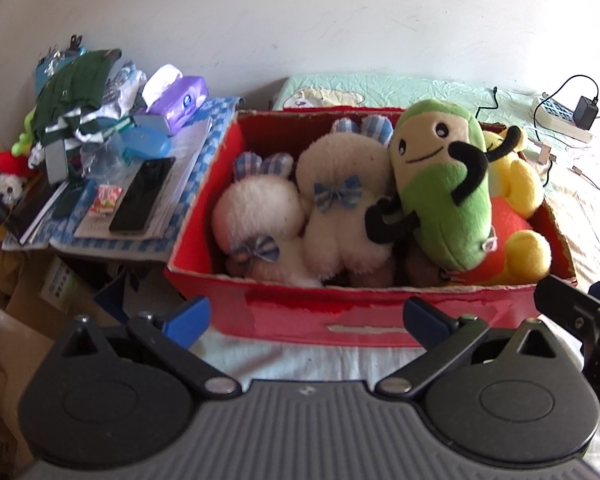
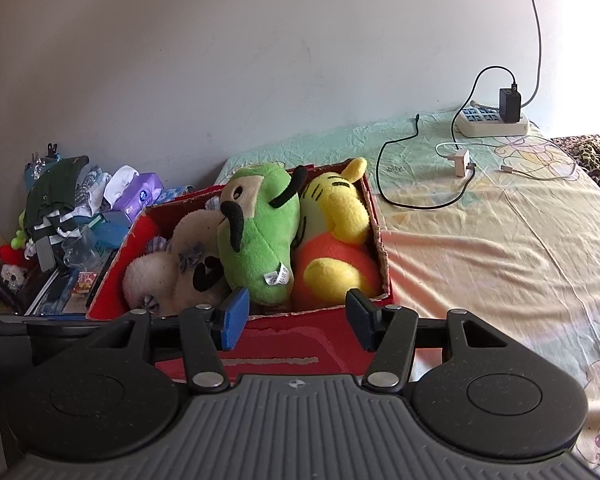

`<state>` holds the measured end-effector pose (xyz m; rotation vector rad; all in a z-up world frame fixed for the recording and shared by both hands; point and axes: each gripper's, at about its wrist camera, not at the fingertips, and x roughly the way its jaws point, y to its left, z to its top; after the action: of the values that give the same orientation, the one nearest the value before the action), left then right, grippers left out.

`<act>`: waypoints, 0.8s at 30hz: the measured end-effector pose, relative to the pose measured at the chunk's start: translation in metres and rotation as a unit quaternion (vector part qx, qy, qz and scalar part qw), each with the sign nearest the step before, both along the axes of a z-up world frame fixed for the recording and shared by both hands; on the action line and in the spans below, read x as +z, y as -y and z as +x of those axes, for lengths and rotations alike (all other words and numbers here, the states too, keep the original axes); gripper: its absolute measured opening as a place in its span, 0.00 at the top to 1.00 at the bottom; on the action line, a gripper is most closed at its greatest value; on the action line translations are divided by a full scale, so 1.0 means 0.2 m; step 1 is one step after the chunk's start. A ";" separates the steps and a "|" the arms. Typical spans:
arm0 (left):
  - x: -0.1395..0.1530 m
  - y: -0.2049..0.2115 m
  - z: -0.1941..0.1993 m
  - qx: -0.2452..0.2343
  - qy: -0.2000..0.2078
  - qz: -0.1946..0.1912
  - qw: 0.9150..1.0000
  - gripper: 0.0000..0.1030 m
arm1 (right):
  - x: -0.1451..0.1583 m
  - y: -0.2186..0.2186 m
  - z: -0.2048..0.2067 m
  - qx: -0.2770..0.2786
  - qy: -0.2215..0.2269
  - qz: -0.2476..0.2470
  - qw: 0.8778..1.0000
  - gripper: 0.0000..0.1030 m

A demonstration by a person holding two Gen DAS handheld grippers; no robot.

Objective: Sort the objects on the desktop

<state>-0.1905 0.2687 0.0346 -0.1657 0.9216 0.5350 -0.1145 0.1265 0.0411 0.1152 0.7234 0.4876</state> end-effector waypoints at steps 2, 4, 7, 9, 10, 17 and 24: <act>0.00 0.02 0.00 0.004 0.001 0.001 1.000 0.00 | 0.00 0.03 0.00 0.005 0.000 -0.007 1.000 0.44; 0.01 0.04 0.00 0.006 0.004 0.002 1.000 0.00 | 0.00 0.06 0.00 0.010 0.000 -0.010 1.000 0.44; 0.02 0.06 0.00 0.005 0.008 0.004 1.000 0.00 | 0.00 0.09 0.01 0.013 -0.001 -0.012 1.000 0.44; 0.02 0.06 0.01 0.004 0.011 0.005 1.000 0.00 | 0.00 0.11 0.02 0.015 -0.001 -0.012 1.000 0.44; 0.02 0.06 0.01 0.004 0.011 0.005 1.000 0.00 | 0.00 0.12 0.02 0.015 -0.001 -0.012 1.000 0.43; 0.05 0.01 0.04 -0.001 0.020 0.016 1.000 0.00 | 0.02 0.12 0.04 0.015 0.002 -0.004 1.000 0.42; 0.05 -0.08 0.06 -0.013 0.021 0.020 1.000 0.00 | 0.03 0.04 0.06 0.010 0.015 -0.005 1.000 0.41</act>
<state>-0.1790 0.2841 0.0442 -0.1289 0.8712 0.5236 -0.1026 0.1180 0.0469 0.0903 0.6978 0.5038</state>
